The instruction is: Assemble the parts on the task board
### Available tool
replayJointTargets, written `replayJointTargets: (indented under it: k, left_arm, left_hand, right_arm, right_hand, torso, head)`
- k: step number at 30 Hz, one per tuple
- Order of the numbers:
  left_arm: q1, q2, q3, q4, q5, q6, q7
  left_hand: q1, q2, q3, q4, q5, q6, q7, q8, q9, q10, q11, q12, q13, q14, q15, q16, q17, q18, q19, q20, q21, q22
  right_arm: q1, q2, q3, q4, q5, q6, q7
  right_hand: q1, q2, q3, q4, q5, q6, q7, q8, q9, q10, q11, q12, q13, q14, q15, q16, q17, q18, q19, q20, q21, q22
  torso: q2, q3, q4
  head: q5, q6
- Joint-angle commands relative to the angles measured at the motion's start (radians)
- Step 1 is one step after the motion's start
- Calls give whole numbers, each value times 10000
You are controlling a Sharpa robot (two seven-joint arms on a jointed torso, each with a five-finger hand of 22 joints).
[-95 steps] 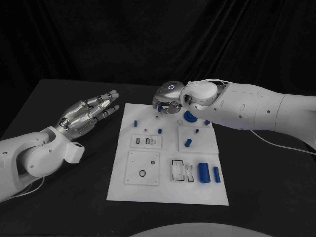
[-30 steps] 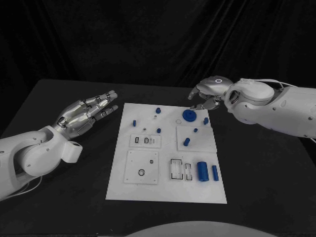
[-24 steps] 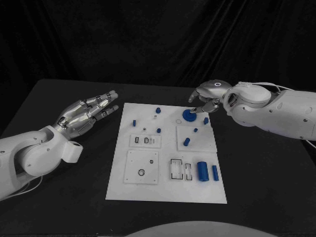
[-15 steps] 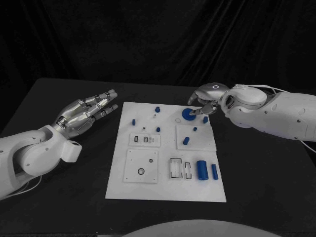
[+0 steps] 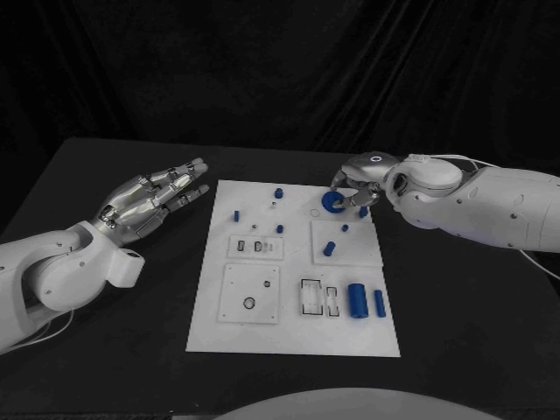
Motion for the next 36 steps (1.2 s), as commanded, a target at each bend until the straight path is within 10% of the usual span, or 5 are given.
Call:
replayJointTargets:
  k: [1,11,26,36]
  left_arm:
    - [2,20,10,13,-3,171,120]
    - [-1,42,10,-2,-3,210,113]
    - [-10,83,10,-57,-3,281,90]
    - [-16,96,10,-78,-3,309,87]
  left_hand:
    - [50,-28,57,-15,5,32,-15,55,13,-20,60,37,9,22,73,40,10,195,-23,56,28,10]
    - [51,-39,64,-19,4,34,-14,57,14,-20,61,36,8,22,74,41,10,195,-21,55,30,11]
    - [52,-59,84,-25,3,1,-11,52,10,-25,63,21,6,20,79,37,9,195,-21,57,30,11]
    - [53,-61,90,-26,4,-7,-11,50,9,-28,63,15,4,19,79,35,8,195,-21,58,29,10]
  right_arm:
    - [-82,53,2,-104,6,156,-150]
    - [-197,190,3,-294,6,307,-167]
    - [-233,180,3,-283,6,301,47]
    - [-227,135,4,-65,6,-103,200]
  right_hand:
    - [157,-6,18,-52,-62,75,19,46,20,1045,-19,35,2631,1047,-6,26,2630,-18,130,-21,-57,1673]
    - [412,46,79,-262,502,173,50,145,240,1045,16,35,2631,1047,30,26,2630,33,-19,16,-236,1569]
    - [889,56,799,-1107,4361,772,-43,1033,1698,1045,-58,35,2631,1047,-29,26,2630,113,-212,-38,-575,1458]
    - [817,55,1012,-1298,4706,654,-73,1660,2476,1045,-76,35,2631,1047,-51,26,2630,136,-261,-53,-703,1424]
  torso:
    - [-7,4,1]
    - [-7,7,8]
    - [-14,9,10]
    - [-14,8,-7]
  head:
    - [-4,-1]
    - [-10,-8]
    - [-8,-22]
    - [59,-11]
